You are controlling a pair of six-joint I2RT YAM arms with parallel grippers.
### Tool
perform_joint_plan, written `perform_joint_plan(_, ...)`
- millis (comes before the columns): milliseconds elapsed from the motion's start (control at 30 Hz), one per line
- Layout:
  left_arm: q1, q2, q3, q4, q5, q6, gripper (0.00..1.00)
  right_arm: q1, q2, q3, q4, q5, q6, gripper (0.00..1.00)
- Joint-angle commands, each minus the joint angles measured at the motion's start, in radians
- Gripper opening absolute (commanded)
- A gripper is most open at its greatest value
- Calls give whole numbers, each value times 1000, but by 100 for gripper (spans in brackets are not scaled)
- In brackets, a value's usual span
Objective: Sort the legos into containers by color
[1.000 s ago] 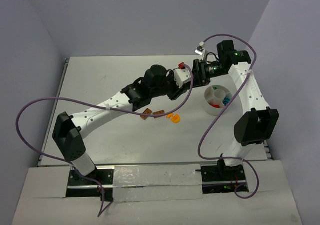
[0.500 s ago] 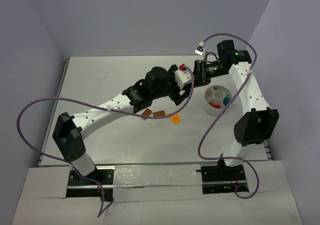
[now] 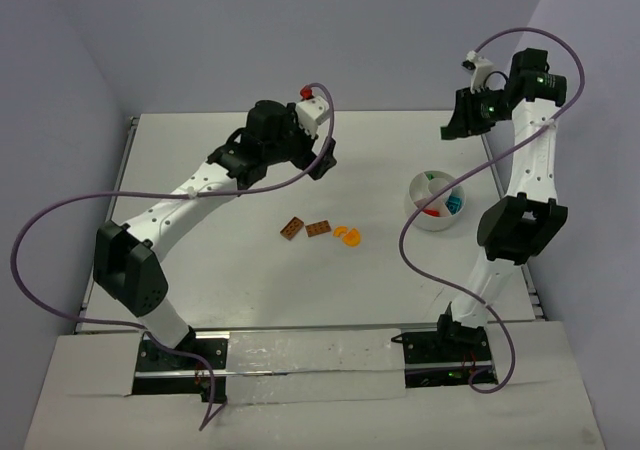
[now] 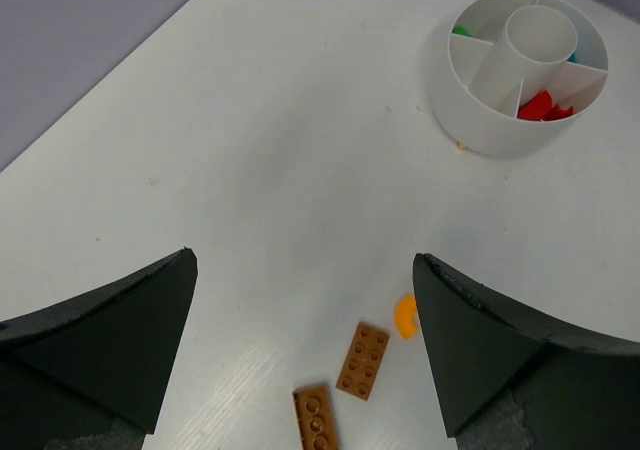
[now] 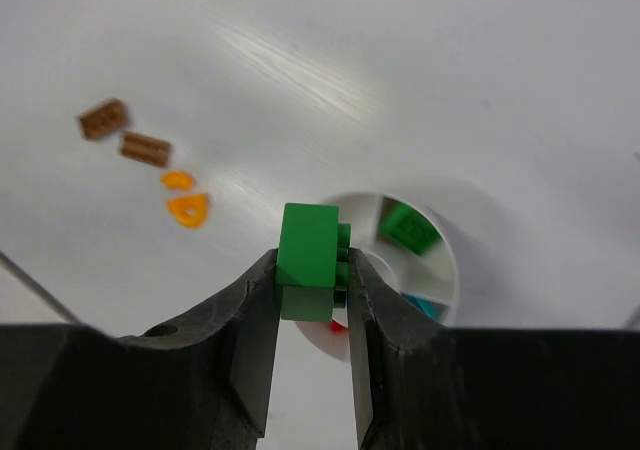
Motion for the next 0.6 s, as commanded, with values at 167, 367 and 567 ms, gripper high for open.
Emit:
perform_joint_plan(167, 72, 6, 84, -136, 167, -18, 99, 9, 53, -97, -29, 312, -224, 0)
perform_joint_plan(367, 84, 14, 80, -145, 183, -15, 99, 11, 64, -172, 24, 379, -251, 2)
perform_joint_plan(567, 87, 25, 93, -171, 183, -3, 99, 12, 113, -165, 23, 390, -248, 7)
